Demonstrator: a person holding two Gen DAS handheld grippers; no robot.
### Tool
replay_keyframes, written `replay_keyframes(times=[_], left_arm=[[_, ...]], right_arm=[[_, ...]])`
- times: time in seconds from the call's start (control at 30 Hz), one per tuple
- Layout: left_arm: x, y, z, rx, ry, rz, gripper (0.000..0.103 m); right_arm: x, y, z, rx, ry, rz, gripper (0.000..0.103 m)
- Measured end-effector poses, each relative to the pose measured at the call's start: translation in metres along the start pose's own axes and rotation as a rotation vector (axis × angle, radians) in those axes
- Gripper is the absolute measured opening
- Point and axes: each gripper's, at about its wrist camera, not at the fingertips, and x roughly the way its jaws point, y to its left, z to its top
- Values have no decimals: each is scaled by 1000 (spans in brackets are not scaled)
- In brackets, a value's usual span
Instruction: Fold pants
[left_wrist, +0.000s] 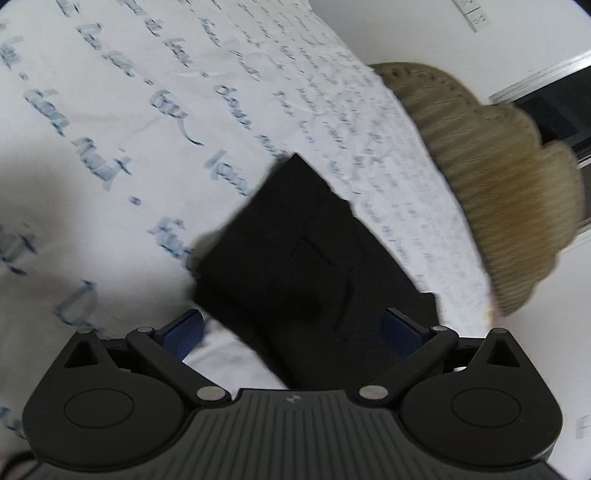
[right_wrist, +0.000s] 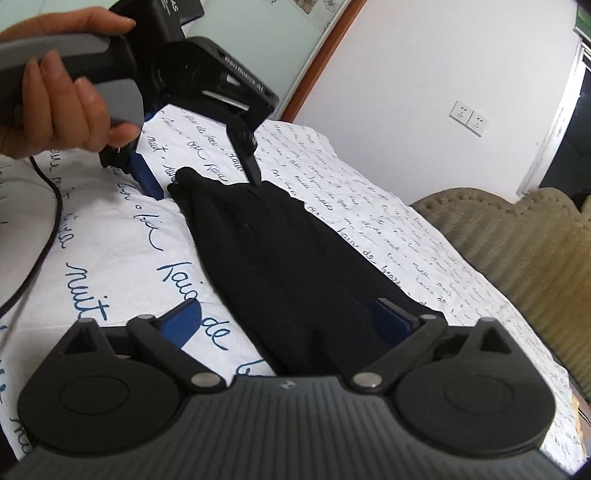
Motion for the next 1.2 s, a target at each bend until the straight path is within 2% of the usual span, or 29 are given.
replay_keyframes(times=[0.07, 0.3, 0.43, 0.57, 0.6, 0.63, 0.67, 0.73, 0.8, 0.87, 0.93, 1.07, 1.13, 1.2], left_arm=[[5, 3, 2, -25, 19, -22, 103], [8, 18, 5, -171, -50, -155, 103], [8, 16, 5, -171, -75, -228, 103], [3, 9, 8, -111, -112, -310, 101], [3, 7, 10, -88, -115, -314, 98], [5, 5, 13, -64, -114, -311, 90], [9, 2, 15, -42, -105, -295, 76], [14, 4, 18, -52, -68, -253, 57], [15, 8, 18, -62, -54, -252, 55], [13, 8, 19, -59, -56, -248, 47], [9, 5, 20, -32, -63, -264, 43], [8, -3, 20, 29, -65, -242, 43], [7, -3, 20, 41, -60, -231, 43], [4, -2, 21, 59, -47, -219, 45]], right_arm=[[2, 4, -4, -13, 5, -11, 103], [1, 11, -10, -24, 4, -22, 103], [0, 9, -12, -4, 12, -23, 103], [-1, 11, -14, 0, 13, -25, 103], [-1, 11, -15, 3, 13, -23, 103], [-2, 12, -15, 5, 13, -22, 103], [-2, 13, -15, 7, 14, -20, 103], [-2, 12, -14, 7, 14, -22, 103], [-3, 11, -11, -9, 13, -26, 103], [-3, 13, -8, -41, 4, -35, 103], [0, 18, -1, -90, -12, -38, 103], [14, 34, 25, -215, -79, -16, 102], [30, 45, 37, -267, -84, 7, 93], [50, 54, 45, -309, -60, 2, 75]])
